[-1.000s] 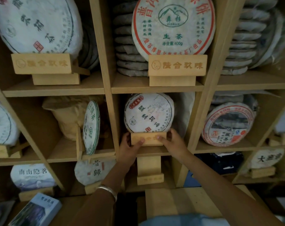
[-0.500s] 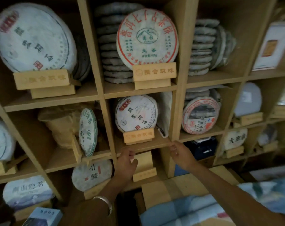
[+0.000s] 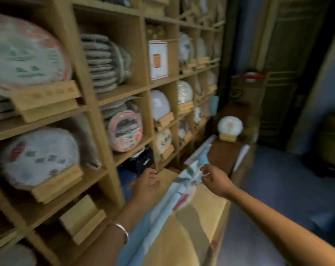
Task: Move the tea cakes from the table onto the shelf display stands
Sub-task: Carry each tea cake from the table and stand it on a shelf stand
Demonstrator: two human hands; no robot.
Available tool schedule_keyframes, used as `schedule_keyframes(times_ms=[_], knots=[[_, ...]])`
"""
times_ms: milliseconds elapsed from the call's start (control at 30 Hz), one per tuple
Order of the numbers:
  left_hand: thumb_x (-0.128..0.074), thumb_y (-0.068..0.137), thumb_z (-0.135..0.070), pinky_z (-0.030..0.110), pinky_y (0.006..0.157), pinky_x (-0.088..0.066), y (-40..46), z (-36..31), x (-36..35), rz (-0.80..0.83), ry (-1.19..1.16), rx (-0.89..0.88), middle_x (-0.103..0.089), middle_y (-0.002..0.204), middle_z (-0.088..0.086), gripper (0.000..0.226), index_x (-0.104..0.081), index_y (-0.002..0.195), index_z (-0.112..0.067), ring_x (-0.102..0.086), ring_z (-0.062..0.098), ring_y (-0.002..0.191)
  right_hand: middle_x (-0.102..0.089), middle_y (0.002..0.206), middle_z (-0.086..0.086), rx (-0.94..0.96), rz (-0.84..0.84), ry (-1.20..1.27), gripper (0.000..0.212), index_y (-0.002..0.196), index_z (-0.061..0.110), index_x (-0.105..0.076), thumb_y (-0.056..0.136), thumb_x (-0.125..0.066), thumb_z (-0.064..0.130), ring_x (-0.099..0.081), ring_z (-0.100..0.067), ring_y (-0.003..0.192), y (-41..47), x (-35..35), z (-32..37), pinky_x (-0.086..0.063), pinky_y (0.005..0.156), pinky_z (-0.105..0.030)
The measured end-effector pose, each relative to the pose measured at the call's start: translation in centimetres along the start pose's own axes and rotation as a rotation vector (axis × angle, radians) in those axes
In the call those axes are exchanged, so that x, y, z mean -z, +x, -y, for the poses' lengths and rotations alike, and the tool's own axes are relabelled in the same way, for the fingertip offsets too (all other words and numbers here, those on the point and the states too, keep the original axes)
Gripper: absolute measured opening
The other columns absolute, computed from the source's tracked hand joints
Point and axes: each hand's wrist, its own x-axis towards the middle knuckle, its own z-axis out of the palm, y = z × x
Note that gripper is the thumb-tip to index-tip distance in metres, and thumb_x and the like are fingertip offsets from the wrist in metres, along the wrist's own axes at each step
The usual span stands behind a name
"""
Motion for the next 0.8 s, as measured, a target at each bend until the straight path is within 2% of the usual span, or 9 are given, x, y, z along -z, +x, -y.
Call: schedule_keyframes(times_ms=[67,133,200,267,367,433,467,633,800], knots=[[-0.070,0.084,-0.006,0.049,0.089,-0.051,0.6,-2.9,-4.8,0.133,-0.028,-0.057,-0.060,0.104,0.012,0.024,-0.057,0.103,-0.011,-0.060,0.031,0.100,-0.065,0.111,-0.019,-0.102,-0.074,-0.051,0.027,0.117,0.002,-0.059,0.091,-0.058,0.011,-0.062,-0.035,0.102,-2.7,3.6,-3.9,-0.044,0.082,-0.036],[-0.071,0.079,-0.001,0.048,0.089,-0.052,1.0,-5.7,-10.0,0.230,-0.028,-0.146,-0.060,0.100,0.010,0.029,-0.055,0.099,-0.015,-0.062,0.034,0.100,-0.067,0.104,-0.022,-0.201,-0.145,-0.104,0.016,0.104,0.001,-0.059,0.090,-0.058,0.009,-0.062,-0.038,0.100,-5.8,7.3,-7.7,-0.043,0.080,-0.039],[-0.069,0.080,0.003,0.036,0.086,-0.053,1.0,-8.5,-15.3,0.290,0.012,-0.256,-0.061,0.095,0.007,0.029,-0.056,0.097,-0.015,-0.064,0.027,0.093,-0.068,0.103,-0.021,-0.307,-0.220,-0.141,0.014,0.101,0.002,-0.059,0.089,-0.060,0.009,-0.062,-0.036,0.100,-9.1,10.8,-11.4,-0.043,0.082,-0.039],[-0.070,0.081,-0.001,0.023,0.078,-0.048,0.4,-11.3,-20.4,0.373,0.028,-0.327,-0.063,0.094,0.004,0.027,-0.060,0.104,-0.012,-0.061,0.017,0.083,-0.069,0.106,-0.017,-0.408,-0.301,-0.148,0.023,0.109,0.002,-0.061,0.088,-0.062,0.010,-0.062,-0.032,0.101,-12.9,13.8,-14.7,-0.043,0.084,-0.034],[-0.071,0.082,-0.003,0.017,0.075,-0.047,-0.9,-15.7,-28.2,0.526,0.029,-0.406,-0.064,0.097,0.008,0.031,-0.061,0.111,-0.007,-0.057,0.013,0.079,-0.068,0.109,-0.011,-0.565,-0.381,-0.155,0.029,0.117,0.008,-0.060,0.089,-0.062,0.015,-0.063,-0.028,0.098,-18.7,17.5,-19.3,-0.044,0.084,-0.031],[-0.070,0.083,-0.006,0.004,0.068,-0.042,-2.1,-18.5,-33.1,0.621,0.059,-0.482,-0.062,0.097,0.002,0.030,-0.060,0.112,-0.010,-0.056,0.010,0.079,-0.067,0.113,-0.010,-0.660,-0.431,-0.148,0.029,0.118,0.009,-0.059,0.089,-0.061,0.015,-0.064,-0.026,0.100,-22.2,19.6,-22.2,-0.046,0.087,-0.032],[-0.070,0.084,-0.008,0.003,0.065,-0.041,-2.9,-19.8,-35.5,0.666,0.072,-0.518,-0.061,0.096,-0.002,0.030,-0.059,0.111,-0.013,-0.056,0.008,0.079,-0.067,0.114,-0.010,-0.702,-0.459,-0.143,0.029,0.118,0.009,-0.059,0.090,-0.060,0.015,-0.064,-0.026,0.102,-23.9,20.5,-23.6,-0.047,0.089,-0.033],[-0.068,0.084,-0.012,0.015,0.072,-0.044,-7.0,-25.7,-46.3,0.891,0.115,-0.623,-0.057,0.093,-0.006,0.028,-0.053,0.104,-0.024,-0.054,0.008,0.080,-0.065,0.117,-0.010,-0.873,-0.543,-0.116,0.028,0.119,0.010,-0.058,0.092,-0.058,0.017,-0.064,-0.025,0.102,-30.9,24.9,-30.9,-0.049,0.092,-0.035],[-0.067,0.085,-0.011,0.031,0.085,-0.051,-10.0,-30.9,-55.7,1.036,0.175,-0.711,-0.057,0.093,-0.006,0.027,-0.056,0.108,-0.017,-0.058,0.015,0.086,-0.065,0.116,-0.011,-1.009,-0.616,-0.079,0.031,0.123,0.008,-0.057,0.093,-0.058,0.015,-0.062,-0.025,0.097,-35.9,28.1,-36.8,-0.046,0.085,-0.030]])
